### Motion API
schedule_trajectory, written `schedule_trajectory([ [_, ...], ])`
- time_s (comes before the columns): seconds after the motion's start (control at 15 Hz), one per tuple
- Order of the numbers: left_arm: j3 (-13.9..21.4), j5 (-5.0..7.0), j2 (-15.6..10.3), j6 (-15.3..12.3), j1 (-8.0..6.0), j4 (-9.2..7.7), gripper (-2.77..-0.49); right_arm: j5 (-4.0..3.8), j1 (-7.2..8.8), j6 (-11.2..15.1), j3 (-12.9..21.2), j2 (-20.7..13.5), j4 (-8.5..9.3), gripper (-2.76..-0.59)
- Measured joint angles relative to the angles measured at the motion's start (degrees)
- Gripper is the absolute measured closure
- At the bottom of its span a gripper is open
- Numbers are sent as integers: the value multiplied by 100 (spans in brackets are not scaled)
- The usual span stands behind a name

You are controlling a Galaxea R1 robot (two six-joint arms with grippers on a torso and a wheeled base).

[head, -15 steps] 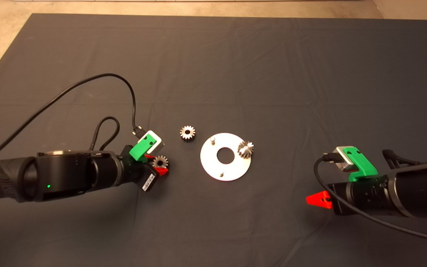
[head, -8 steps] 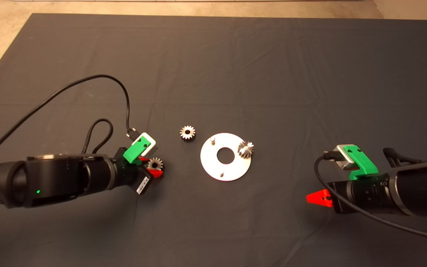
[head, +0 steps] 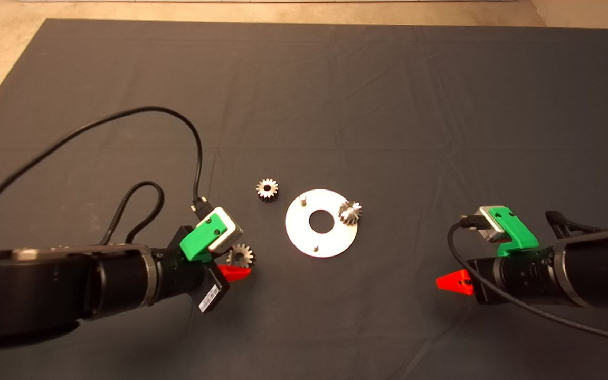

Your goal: Install three planetary gears onto the carrier pins

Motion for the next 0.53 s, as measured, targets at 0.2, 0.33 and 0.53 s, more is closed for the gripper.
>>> schedule_trajectory([
  [0.2,0,97,372,-87,-28,-1,-64,2,2,0,0,0,0,-220],
  [0.33,-5,100,678,-109,-28,-1,-64,-2,0,0,0,0,0,-220],
  [0.53,-210,74,1006,-128,-28,-4,-64,-2,0,2,0,0,0,-220],
])
